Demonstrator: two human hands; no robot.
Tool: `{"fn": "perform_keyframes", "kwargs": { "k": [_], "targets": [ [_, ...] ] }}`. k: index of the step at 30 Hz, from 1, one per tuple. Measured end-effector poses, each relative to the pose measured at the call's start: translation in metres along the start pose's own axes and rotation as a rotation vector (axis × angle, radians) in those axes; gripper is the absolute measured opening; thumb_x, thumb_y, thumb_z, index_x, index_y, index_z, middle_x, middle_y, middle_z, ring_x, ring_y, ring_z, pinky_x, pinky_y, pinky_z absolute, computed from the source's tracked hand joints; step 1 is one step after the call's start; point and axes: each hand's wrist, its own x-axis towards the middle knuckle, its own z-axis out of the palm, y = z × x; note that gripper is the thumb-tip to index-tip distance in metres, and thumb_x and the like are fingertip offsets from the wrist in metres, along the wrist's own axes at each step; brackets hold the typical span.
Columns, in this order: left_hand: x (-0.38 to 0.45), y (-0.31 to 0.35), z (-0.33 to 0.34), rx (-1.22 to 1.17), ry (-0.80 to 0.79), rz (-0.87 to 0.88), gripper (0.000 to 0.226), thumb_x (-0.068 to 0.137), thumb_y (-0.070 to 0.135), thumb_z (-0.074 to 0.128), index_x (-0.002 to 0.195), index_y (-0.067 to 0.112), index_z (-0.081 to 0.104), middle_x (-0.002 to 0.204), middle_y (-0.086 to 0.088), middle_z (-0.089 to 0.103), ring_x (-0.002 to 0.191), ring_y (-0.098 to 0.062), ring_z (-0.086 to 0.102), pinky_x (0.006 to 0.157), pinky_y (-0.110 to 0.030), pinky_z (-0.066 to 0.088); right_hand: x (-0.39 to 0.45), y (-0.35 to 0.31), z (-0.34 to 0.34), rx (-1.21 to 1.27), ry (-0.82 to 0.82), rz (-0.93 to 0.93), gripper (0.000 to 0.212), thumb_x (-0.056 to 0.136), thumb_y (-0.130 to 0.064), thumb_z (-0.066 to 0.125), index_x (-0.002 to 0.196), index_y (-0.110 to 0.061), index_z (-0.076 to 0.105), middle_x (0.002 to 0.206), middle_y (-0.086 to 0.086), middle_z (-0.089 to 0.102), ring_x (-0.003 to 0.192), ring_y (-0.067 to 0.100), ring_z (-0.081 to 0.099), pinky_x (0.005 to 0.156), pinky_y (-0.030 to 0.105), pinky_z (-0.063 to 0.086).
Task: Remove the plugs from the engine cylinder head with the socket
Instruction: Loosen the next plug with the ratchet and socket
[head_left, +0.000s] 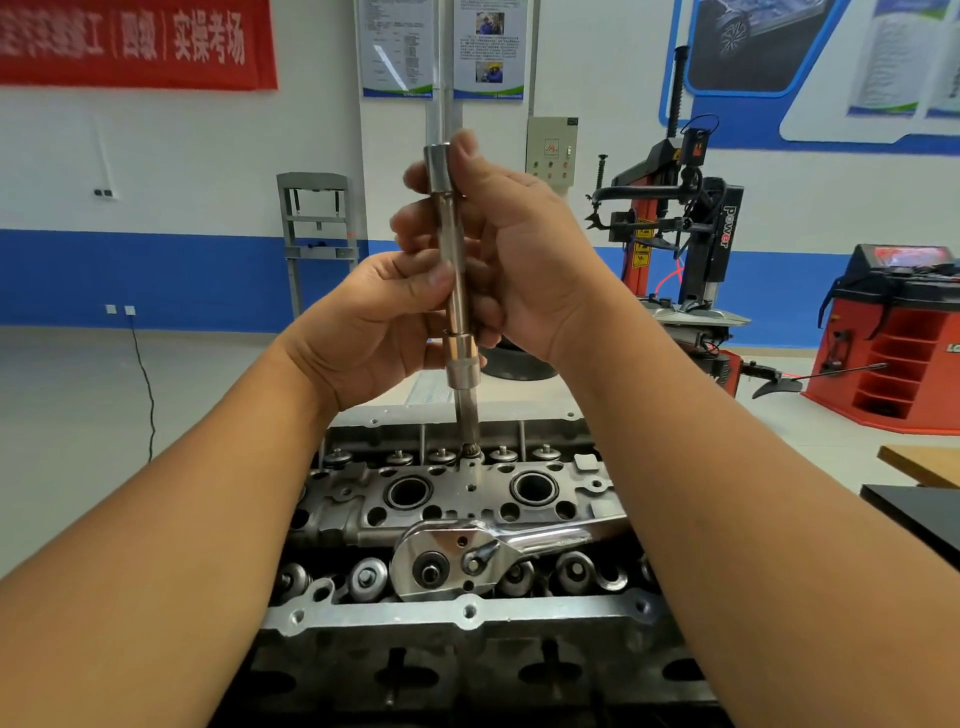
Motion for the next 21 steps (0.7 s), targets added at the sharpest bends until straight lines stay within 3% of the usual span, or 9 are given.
{"fn": "perform_keyframes", "kwargs": {
  "k": [3, 6, 11, 13, 15, 17, 19, 21],
  "targets": [
    [-0.0015, 0.0020, -0.0014, -0.055, -0.055, -0.011, 0.041, 0.082, 0.033, 0.086, 0.113, 0.009, 0.075, 0.100, -0.013, 0.077, 0.090, -0.029, 0.075, 0.081, -0.048, 0.063, -0.0003, -0.0006, 0.0008, 0.040, -0.020, 0.041, 0.038, 0.107, -0.040, 0.053, 0.102, -0.006, 0.069, 0.087, 0.016, 0.074, 0.069, 0.025, 0.067, 0.064, 0.035, 0.055],
    [0.0002, 0.0013, -0.0015, -0.004, -0.036, 0.002, 0.039, 0.075, 0.034, 0.092, 0.104, 0.012, 0.078, 0.095, -0.010, 0.075, 0.087, -0.024, 0.076, 0.079, -0.042, 0.063, -0.0008, -0.0011, -0.0008, -0.049, 0.014, 0.031, 0.032, 0.102, -0.041, 0.061, 0.101, -0.009, 0.063, 0.087, 0.014, 0.074, 0.068, 0.025, 0.068, 0.055, 0.030, 0.055],
    [0.0031, -0.0009, -0.0023, 0.038, 0.067, 0.021, 0.050, 0.060, 0.035, 0.100, 0.096, 0.013, 0.074, 0.097, -0.011, 0.072, 0.082, -0.019, 0.075, 0.077, -0.035, 0.061, -0.0013, -0.0006, 0.0010, -0.115, 0.034, -0.001, 0.025, 0.104, -0.032, 0.061, 0.093, -0.009, 0.061, 0.081, 0.010, 0.073, 0.079, 0.024, 0.069, 0.093, 0.058, 0.056],
    [0.0017, -0.0006, -0.0022, 0.028, 0.025, -0.003, 0.045, 0.068, 0.039, 0.095, 0.099, 0.012, 0.077, 0.095, -0.010, 0.075, 0.084, -0.022, 0.075, 0.076, -0.038, 0.062, -0.0021, -0.0013, 0.0026, -0.085, 0.032, 0.000, 0.028, 0.106, -0.031, 0.057, 0.092, -0.008, 0.060, 0.077, 0.010, 0.071, 0.076, 0.024, 0.068, 0.083, 0.049, 0.060],
    [-0.0009, 0.0008, -0.0019, -0.019, -0.069, -0.039, 0.042, 0.081, 0.039, 0.087, 0.109, 0.010, 0.075, 0.099, -0.013, 0.076, 0.090, -0.028, 0.075, 0.082, -0.047, 0.062, -0.0029, -0.0028, 0.0040, -0.037, 0.015, 0.019, 0.030, 0.108, -0.032, 0.054, 0.091, -0.008, 0.060, 0.076, 0.010, 0.070, 0.068, 0.025, 0.065, 0.064, 0.035, 0.058],
    [-0.0027, 0.0020, -0.0019, -0.063, -0.121, -0.061, 0.045, 0.086, 0.033, 0.083, 0.119, 0.005, 0.070, 0.104, -0.015, 0.076, 0.094, -0.031, 0.074, 0.088, -0.055, 0.060, -0.0030, -0.0034, 0.0036, 0.000, 0.008, 0.054, 0.031, 0.108, -0.035, 0.052, 0.092, -0.009, 0.059, 0.077, 0.012, 0.069, 0.064, 0.026, 0.062, 0.050, 0.028, 0.054],
    [-0.0026, 0.0015, -0.0017, -0.062, -0.125, -0.060, 0.046, 0.085, 0.030, 0.084, 0.120, 0.004, 0.070, 0.105, -0.015, 0.076, 0.094, -0.031, 0.074, 0.089, -0.056, 0.060, -0.0032, -0.0043, 0.0032, 0.028, 0.001, 0.089, 0.033, 0.106, -0.041, 0.055, 0.098, -0.010, 0.057, 0.075, 0.011, 0.068, 0.058, 0.024, 0.062, 0.047, 0.027, 0.052],
    [-0.0013, 0.0004, -0.0002, -0.003, -0.098, -0.043, 0.041, 0.081, 0.033, 0.087, 0.112, 0.009, 0.075, 0.098, -0.013, 0.077, 0.091, -0.028, 0.075, 0.084, -0.050, 0.062, -0.0029, -0.0040, 0.0021, -0.001, -0.008, 0.070, 0.036, 0.101, -0.044, 0.060, 0.104, -0.009, 0.056, 0.075, 0.008, 0.068, 0.057, 0.019, 0.063, 0.056, 0.029, 0.055]
  ]
}}
